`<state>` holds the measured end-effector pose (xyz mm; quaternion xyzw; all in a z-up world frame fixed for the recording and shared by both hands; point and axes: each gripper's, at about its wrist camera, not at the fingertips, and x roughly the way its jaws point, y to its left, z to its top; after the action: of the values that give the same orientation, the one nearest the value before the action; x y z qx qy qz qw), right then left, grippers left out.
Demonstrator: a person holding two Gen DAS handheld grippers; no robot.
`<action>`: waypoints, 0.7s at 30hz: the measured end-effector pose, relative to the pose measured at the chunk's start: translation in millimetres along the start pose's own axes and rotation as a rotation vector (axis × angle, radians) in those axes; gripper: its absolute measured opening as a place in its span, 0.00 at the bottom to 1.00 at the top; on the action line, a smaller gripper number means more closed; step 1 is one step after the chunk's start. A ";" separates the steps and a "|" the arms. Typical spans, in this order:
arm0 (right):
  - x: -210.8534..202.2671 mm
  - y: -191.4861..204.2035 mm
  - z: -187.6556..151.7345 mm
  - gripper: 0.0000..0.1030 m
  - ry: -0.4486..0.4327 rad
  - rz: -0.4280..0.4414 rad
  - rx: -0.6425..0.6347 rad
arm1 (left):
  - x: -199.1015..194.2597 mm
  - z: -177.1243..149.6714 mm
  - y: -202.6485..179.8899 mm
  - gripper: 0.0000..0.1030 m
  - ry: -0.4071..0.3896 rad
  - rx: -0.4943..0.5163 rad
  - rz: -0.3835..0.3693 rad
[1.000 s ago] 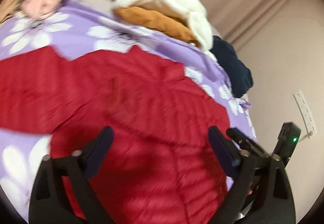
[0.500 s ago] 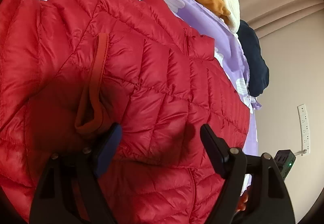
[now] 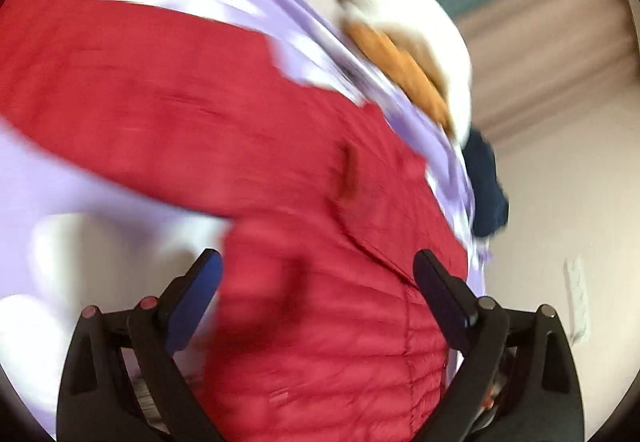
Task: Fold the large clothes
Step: 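Fold the held sleeve across the jacket body and release it, then grasp the other sleeve cuff with the left tool and lift it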
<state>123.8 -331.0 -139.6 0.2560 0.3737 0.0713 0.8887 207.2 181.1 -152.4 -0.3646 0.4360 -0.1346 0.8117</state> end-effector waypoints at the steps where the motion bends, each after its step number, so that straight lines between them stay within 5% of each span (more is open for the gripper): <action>1: -5.7 3.2 -4.9 0.48 -0.005 0.012 0.002 | -14.0 3.0 15.5 0.94 -0.029 -0.038 0.012; 7: -16.3 28.9 -32.0 0.49 0.014 0.058 -0.025 | -94.0 17.4 121.6 0.94 -0.234 -0.318 0.019; 12: -9.1 48.0 -39.7 0.49 0.043 0.094 -0.039 | -112.6 27.0 172.2 0.94 -0.328 -0.496 -0.048; 21: -0.9 57.8 -42.0 0.49 0.062 0.054 -0.056 | -103.5 71.1 207.8 0.94 -0.383 -0.585 -0.087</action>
<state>97.4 -264.7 -134.5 0.2386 0.3918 0.1138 0.8813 183.4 415.3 -211.5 -0.6185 0.2801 0.0323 0.7335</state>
